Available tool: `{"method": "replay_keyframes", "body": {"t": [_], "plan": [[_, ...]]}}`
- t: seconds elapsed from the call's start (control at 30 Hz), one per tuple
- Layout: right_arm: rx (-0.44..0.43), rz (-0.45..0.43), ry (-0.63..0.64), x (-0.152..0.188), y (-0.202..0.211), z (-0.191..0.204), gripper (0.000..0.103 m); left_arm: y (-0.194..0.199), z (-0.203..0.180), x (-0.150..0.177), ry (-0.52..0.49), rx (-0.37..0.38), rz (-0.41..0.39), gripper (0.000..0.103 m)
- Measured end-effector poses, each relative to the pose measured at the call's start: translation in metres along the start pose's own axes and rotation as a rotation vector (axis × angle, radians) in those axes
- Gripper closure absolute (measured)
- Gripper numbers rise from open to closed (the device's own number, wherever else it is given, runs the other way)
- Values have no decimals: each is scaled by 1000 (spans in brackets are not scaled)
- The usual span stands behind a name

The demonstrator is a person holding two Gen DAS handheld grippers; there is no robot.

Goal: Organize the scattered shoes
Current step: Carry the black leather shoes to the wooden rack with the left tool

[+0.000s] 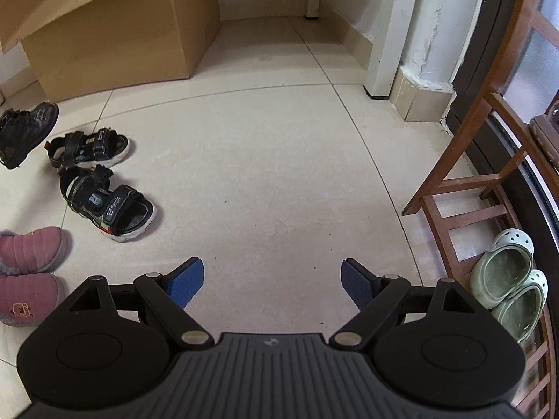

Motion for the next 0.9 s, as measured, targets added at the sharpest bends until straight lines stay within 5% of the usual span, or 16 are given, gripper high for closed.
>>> {"method": "replay_keyframes", "body": {"t": [0.63, 0.9], "plan": [[11, -72, -72, 12, 30, -42, 13, 72, -173, -45, -112, 159, -70, 83], [47, -101, -128, 24, 47, -74, 13, 82, -257, -68, -228, 305, -87, 83]]}}
Point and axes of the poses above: each gripper's, at about its wrist camera, not at the fingertips, and y roughly against the way its jaws point, z to its left, x to its underside, the point moved 2 cm from there along -y, roughly the way its jaws point, and after that the axes turned 9 degrees about -y, right-handed, at the moved point
